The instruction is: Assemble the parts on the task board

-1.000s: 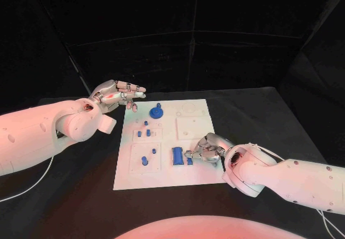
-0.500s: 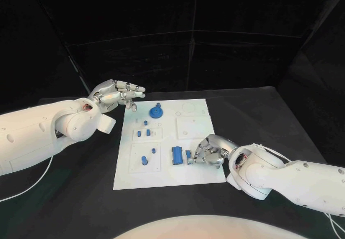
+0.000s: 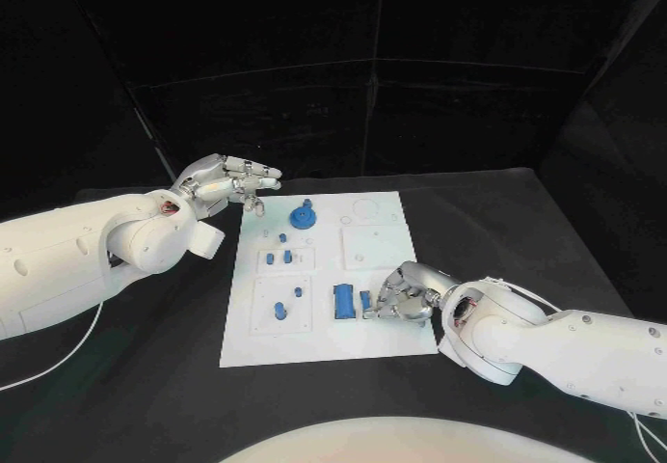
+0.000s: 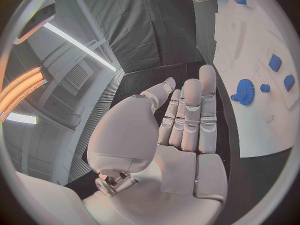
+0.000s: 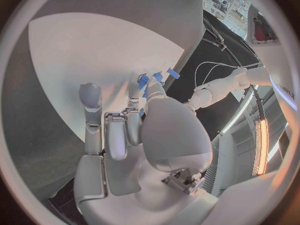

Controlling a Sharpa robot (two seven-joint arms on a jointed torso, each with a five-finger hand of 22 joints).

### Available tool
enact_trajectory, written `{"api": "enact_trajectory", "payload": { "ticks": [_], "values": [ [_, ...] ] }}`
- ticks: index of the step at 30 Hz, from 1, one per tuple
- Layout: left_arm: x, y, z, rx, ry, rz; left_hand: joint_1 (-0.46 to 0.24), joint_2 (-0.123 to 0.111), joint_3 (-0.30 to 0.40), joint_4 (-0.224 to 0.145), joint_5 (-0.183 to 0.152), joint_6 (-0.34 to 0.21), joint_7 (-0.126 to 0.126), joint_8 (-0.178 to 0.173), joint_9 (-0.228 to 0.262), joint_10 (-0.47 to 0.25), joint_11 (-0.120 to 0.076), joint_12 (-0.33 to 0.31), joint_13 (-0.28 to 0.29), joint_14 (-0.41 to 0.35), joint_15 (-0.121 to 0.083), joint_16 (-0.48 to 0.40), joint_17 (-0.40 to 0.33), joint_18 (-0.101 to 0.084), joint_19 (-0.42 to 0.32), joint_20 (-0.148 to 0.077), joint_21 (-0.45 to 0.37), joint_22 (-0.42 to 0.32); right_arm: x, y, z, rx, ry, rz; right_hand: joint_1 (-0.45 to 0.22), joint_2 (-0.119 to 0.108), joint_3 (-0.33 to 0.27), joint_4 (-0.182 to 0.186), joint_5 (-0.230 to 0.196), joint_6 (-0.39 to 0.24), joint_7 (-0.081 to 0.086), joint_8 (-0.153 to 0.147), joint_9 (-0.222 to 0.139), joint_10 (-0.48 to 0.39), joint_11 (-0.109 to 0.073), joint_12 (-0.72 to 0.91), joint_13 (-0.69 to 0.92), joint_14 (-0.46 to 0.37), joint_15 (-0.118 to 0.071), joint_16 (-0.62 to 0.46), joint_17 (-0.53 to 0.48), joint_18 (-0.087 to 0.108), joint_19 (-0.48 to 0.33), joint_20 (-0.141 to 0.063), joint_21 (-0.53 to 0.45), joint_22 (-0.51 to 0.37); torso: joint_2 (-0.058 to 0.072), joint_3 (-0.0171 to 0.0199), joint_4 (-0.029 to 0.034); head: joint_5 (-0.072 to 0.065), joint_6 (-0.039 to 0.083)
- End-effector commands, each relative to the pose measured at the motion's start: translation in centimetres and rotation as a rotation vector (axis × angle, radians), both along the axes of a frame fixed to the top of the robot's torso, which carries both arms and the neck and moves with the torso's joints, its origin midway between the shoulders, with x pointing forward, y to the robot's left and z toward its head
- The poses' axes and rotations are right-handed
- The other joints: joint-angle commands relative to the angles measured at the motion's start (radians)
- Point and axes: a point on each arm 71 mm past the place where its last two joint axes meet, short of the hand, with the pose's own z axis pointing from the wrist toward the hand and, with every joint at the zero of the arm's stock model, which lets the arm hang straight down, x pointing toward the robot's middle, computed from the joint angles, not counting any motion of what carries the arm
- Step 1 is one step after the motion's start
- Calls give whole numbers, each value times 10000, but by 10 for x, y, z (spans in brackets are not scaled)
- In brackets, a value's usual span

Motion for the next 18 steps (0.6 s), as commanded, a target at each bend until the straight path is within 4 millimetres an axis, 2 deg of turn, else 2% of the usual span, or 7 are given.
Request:
{"api": "enact_trajectory", "payload": {
  "ticks": [1, 10, 18],
  "values": [
    [-1, -2, 1, -34, -55, -150, 17, 93, -54, 4, -21, -71, -28, 1, -4, -72, -28, 32, 9, -53, -17, -10, -16, 133, -78, 19, -67, -11, 3, -1, -2, -322, -169, 2, 102, 122, 14, -93, 50, -62, -35, 59, 11, 19, -61, -7, 563, 790, -80, 51, 1448, -90, 21, -46, 67, 15, 11, 8, 14, 18, -13],
    [0, -2, 1, -30, -56, -143, 23, 101, -53, 0, -21, -76, -26, 5, -4, -83, -26, 44, 8, -62, -14, -6, -24, 133, -81, 20, -72, -15, 8, 4, -4, -415, -380, 62, 353, 186, 16, -294, -89, -83, -55, 81, 12, 29, -80, 8, 582, 791, -98, 56, 1459, -88, 17, -63, 57, 7, -7, 5, 0, 33, -49],
    [0, -1, 1, -22, -57, -119, 25, 100, -53, -2, -21, -77, -25, 6, -4, -86, -25, 46, 8, -64, -14, -6, -26, 133, -83, 21, -73, -15, 6, 5, 0, 13, -579, 238, 359, 141, -57, -346, -214, -110, -31, 78, 4, -8, -66, -62, 522, 775, -93, 15, 1384, -79, -17, -65, 15, -68, -31, -5, -14, 30, -11]
  ]
}}
